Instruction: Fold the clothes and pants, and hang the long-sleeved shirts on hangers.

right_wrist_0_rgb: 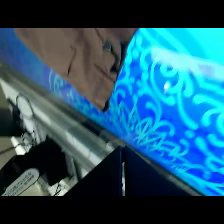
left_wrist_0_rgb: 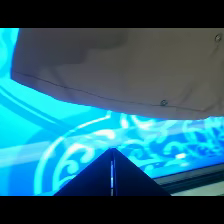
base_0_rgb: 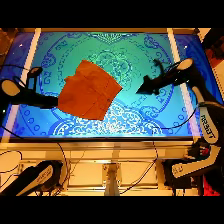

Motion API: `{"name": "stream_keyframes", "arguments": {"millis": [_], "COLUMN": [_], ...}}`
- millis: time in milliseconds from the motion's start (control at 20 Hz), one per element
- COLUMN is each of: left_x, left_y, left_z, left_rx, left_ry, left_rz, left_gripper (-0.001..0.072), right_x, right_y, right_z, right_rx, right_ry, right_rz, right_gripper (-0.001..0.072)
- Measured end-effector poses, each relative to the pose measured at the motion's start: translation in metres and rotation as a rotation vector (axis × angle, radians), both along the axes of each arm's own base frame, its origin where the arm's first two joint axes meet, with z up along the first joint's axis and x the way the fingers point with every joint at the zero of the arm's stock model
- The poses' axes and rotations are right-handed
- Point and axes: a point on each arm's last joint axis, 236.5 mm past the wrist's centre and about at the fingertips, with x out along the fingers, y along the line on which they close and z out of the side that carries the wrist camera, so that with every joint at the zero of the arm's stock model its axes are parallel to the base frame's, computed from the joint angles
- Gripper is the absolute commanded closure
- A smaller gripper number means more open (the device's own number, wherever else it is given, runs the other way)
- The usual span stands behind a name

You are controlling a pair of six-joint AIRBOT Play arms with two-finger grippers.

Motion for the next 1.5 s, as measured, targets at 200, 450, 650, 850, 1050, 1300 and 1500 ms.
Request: {"name": "stream_keyframes", "arguments": {"millis": [200,450,650,850,1050,1300,1500], "left_x": [0.011,0.02,0.022,0.025,0.026,0.027,0.028], "left_y": [0.01,0.02,0.022,0.019,0.017,0.016,0.016], "left_z": [0.003,0.01,0.012,0.016,0.018,0.019,0.02], "left_rx": [-0.184,-0.263,-0.282,-0.304,-0.321,-0.327,-0.327], "left_ry": [-0.06,-0.108,-0.122,-0.133,-0.139,-0.142,-0.145], "left_rz": [0.1,0.165,0.178,0.184,0.188,0.189,0.191], "left_gripper": [0.07,0.07,0.07,0.07,0.07,0.0699,0.07], "right_x": [-0.054,-0.07,-0.066,-0.065,-0.07,-0.082,-0.08], "right_y": [0.071,0.129,0.148,0.161,0.174,0.186,0.191], "right_z": [-0.045,-0.082,-0.098,-0.102,-0.109,-0.114,-0.113], "right_rx": [0.101,0.06,0.005,0.002,0.017,0.013,0.016], "right_ry": [0.107,0.106,0.12,0.138,0.191,0.209,0.198], "right_rz": [-0.018,-0.153,-0.292,-0.369,-0.413,-0.409,-0.41], "right_gripper": [0.069,0.0127,0.0131,0.0156,0.0182,0.04,0.046]}}
